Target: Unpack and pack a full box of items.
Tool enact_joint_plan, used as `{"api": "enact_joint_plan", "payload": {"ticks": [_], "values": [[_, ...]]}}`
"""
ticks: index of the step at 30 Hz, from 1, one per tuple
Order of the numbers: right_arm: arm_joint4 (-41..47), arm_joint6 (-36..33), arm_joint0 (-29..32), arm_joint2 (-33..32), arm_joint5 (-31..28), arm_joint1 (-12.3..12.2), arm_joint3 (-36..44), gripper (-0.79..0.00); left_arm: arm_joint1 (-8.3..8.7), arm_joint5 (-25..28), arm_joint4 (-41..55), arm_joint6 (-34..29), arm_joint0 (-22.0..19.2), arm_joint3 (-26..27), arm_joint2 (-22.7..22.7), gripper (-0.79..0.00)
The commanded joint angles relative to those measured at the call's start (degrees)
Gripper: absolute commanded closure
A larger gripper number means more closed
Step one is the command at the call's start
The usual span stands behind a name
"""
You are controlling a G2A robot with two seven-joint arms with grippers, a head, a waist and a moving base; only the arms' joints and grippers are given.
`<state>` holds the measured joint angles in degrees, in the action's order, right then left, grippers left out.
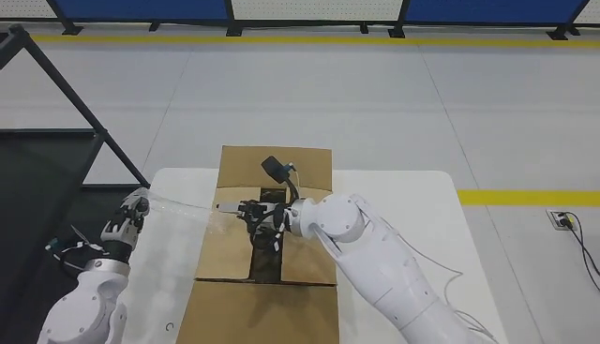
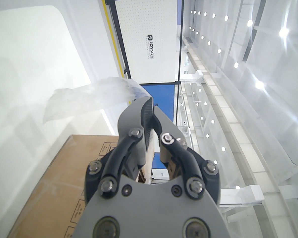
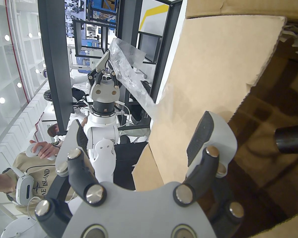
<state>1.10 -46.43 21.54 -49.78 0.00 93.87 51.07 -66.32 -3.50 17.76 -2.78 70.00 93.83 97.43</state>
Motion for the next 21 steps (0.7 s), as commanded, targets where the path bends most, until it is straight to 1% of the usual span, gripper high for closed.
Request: {"api": "enact_joint_plan", "payload": {"ticks": [1,9,17,20,21], "values": [[0.1,0.0,-0.2,0.1,0.1,0.1,-0.3,-0.785,-0.07,1.1,0.2,0.5,0.5,0.3,0.4,0.0],[0.5,-0.1,-1.0,0.4,-0.3,0.7,-1.4,-0.785,-0.39,2.9,-0.6,3.6,2.3,0.8,1.1,0.0],[0.9,-0.5,-1.7,0.8,-1.0,1.3,-2.3,-0.785,-0.79,1.4,-1.5,7.2,2.1,0.3,0.9,0.0],[2.3,-1.1,-1.6,0.7,-2.2,1.5,-2.6,-0.785,-0.95,1.1,-2.3,8.3,2.1,0.1,0.5,0.0],[2.9,-0.3,-1.6,0.5,-2.1,1.6,-2.9,-0.785,-1.01,1.0,-2.4,8.7,2.1,0.0,0.5,0.0]]}}
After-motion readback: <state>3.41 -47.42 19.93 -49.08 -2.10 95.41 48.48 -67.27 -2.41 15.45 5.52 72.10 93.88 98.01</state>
